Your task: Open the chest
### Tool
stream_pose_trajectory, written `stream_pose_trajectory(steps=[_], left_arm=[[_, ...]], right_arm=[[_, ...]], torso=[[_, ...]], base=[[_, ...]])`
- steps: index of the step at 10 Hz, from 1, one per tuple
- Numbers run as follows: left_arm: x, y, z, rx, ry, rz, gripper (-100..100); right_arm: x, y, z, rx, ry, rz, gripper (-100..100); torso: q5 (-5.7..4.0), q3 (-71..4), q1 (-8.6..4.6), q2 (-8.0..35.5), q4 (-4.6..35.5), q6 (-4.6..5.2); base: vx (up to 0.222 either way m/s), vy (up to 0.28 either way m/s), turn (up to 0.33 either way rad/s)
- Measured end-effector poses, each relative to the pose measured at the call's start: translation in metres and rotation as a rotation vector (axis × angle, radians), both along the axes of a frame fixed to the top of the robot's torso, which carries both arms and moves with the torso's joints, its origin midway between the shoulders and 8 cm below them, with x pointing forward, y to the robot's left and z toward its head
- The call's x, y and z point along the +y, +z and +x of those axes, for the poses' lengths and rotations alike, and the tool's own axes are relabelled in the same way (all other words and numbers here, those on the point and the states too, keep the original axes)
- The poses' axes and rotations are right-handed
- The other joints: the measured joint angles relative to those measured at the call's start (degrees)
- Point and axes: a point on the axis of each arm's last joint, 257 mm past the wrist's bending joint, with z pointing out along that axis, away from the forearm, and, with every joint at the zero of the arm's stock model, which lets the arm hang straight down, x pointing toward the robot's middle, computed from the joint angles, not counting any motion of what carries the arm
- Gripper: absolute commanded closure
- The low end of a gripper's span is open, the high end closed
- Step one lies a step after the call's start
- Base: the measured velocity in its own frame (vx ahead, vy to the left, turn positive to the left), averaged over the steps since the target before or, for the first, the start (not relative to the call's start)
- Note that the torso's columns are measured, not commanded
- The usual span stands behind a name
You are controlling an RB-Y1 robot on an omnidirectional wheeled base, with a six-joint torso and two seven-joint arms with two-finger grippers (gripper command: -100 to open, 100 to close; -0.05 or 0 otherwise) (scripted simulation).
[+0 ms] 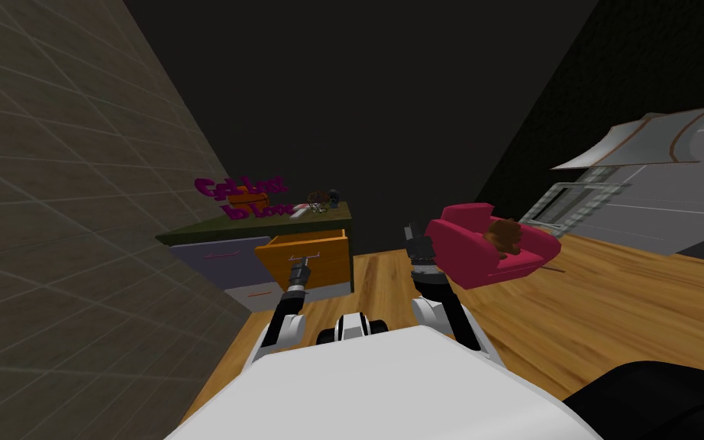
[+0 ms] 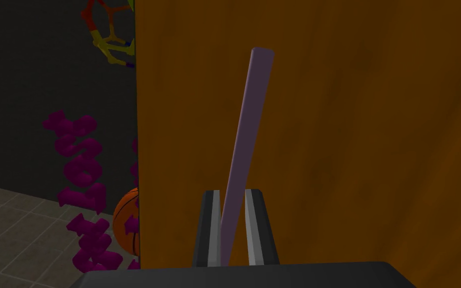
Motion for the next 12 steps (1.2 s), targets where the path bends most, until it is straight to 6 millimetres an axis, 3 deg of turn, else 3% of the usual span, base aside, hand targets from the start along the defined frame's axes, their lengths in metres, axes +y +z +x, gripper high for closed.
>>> stream_pose_trajectory(steps=[3,4,12], left_arm=[[-0.002,0.004,-0.005,-0.008,-0.006,-0.002,100],[-0.002,0.001,-0.006,0.002,-0.007,-0.001,-100],[0.002,0.041,-0.021,0.0,-0.007,-0.004,-100]], right_arm=[[0.0,0.0,0.0,0.0,0.0,0.0,0],[0.0,0.0,0.0,0.0,0.0,0.0,0],[0.0,0.0,0.0,0.0,0.0,0.0,0]], torso=[[-0.02,0.2,0.05,0.3,0.2,-0.11],[-0.03,0.0,0.03,0.0,0.1,-0.07],[0.12,0.0,0.1,-0.1,-0.2,0.01]], base=[[-0.158,-0.003,0.002],[0.0,0.0,0.0],[0.021,-0.004,0.0]])
